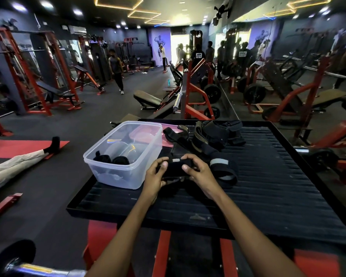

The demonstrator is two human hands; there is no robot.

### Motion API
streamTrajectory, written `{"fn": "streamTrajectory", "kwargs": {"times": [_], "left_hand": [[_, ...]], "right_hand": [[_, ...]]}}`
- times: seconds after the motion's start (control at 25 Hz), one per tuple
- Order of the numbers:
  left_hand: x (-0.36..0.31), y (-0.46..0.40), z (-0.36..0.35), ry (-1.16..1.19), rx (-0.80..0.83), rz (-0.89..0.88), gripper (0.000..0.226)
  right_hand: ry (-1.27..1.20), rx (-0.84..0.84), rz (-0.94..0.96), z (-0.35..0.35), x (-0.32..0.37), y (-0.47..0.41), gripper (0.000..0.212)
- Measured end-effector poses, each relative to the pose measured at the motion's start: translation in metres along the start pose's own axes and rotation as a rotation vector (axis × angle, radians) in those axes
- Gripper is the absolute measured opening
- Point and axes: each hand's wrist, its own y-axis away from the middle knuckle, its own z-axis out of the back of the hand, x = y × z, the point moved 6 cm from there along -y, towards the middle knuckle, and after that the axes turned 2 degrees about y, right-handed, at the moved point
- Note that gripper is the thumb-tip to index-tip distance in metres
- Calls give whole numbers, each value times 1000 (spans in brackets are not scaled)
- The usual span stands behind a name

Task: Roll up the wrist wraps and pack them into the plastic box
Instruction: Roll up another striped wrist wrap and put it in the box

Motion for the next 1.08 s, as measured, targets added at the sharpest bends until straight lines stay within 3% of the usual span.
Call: {"fn": "streamTrajectory", "kwargs": {"times": [0.16,0.28,0.4,0.48,0.6,0.68,0.8,1.08], "left_hand": [[-1,-1,1,-9,18,-14,17],[2,-1,2,-5,-2,13,16],[2,-4,8,16,-73,0,16],[2,-6,12,41,-107,1,16],[0,-5,10,56,-100,0,16],[-2,-3,4,83,-51,-5,17],[-3,1,-3,41,32,-30,20],[-2,3,-6,-121,79,-63,24]], "right_hand": [[-34,-5,-11,0,2,4,11],[55,26,11,-1,0,1,22],[34,79,-24,-5,-2,0,50],[164,161,36,-10,1,2,61],[318,219,89,-17,0,5,39],[234,41,104,-10,1,2,17],[206,-140,116,0,0,-1,14],[227,-220,121,-3,2,2,11]]}}
